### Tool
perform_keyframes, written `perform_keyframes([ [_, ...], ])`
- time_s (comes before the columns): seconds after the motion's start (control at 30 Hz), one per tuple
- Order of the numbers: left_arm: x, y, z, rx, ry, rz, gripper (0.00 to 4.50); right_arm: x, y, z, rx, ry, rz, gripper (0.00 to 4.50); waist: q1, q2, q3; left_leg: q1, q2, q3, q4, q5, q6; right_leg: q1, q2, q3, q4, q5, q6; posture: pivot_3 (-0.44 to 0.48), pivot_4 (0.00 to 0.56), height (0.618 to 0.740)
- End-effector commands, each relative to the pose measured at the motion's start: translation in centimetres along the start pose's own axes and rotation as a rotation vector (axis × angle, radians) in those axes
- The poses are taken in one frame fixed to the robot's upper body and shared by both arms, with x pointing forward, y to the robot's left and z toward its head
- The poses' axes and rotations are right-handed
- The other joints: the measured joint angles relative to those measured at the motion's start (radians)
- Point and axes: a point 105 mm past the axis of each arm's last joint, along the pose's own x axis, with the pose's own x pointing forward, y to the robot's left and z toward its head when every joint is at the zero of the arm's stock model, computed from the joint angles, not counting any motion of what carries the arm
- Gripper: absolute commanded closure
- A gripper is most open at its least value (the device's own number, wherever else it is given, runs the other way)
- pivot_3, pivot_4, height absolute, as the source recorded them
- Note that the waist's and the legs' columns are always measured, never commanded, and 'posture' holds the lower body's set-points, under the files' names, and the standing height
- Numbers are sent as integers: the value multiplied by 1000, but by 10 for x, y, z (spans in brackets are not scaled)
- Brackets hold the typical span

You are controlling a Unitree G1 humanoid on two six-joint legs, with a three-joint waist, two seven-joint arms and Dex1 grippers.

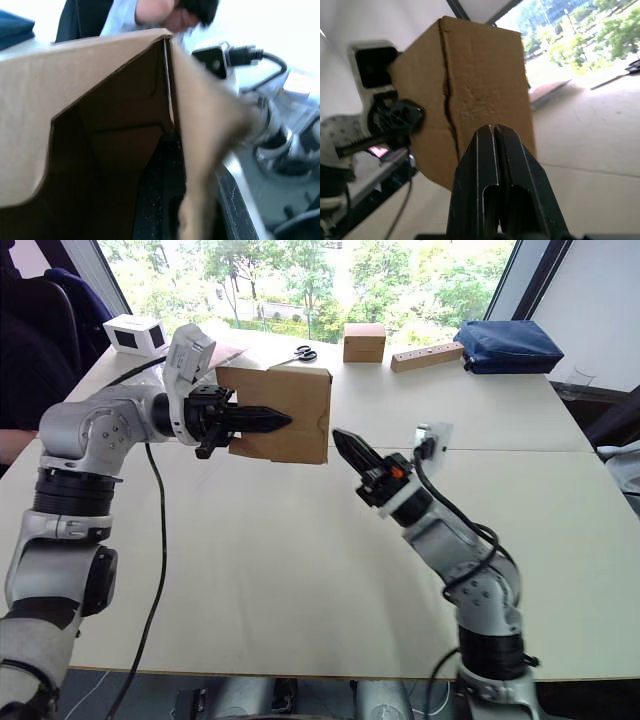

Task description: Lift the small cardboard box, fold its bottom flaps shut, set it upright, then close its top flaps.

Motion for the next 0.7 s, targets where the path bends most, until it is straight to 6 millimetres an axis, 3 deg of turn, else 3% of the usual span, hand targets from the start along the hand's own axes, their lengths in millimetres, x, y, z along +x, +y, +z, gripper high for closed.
perform_keyframes([
  [0.03,8,-6,4,137,223,-32,4500,-23,2,8,-173,127,13,4463,3,0,0,-1,0,0,0,0,0,0,0,0,0,0,0,0,150,740],
  [0.17,13,2,-14,296,564,-62,4500,-48,2,2,-351,360,37,4463,4,0,0,-1,-1,1,0,0,1,0,0,0,-1,-2,-3,0,150,740],
  [0.4,30,11,-28,452,958,-92,4500,-81,10,-19,-610,709,99,4463,8,0,0,-10,-2,-1,3,-1,1,-8,2,0,-1,-2,-3,0,150,740],
  [0.53,42,5,-35,431,1090,-132,4500,-88,15,-30,-671,765,109,4463,15,-1,1,-13,0,-1,7,-1,3,-10,5,1,-1,0,0,0,150,740],
  [0.7,57,-3,-46,357,1173,-154,4500,-83,21,-35,-681,734,109,4463,25,-2,1,-13,0,-1,10,-2,3,-9,5,2,0,-2,-3,0,150,740],
])
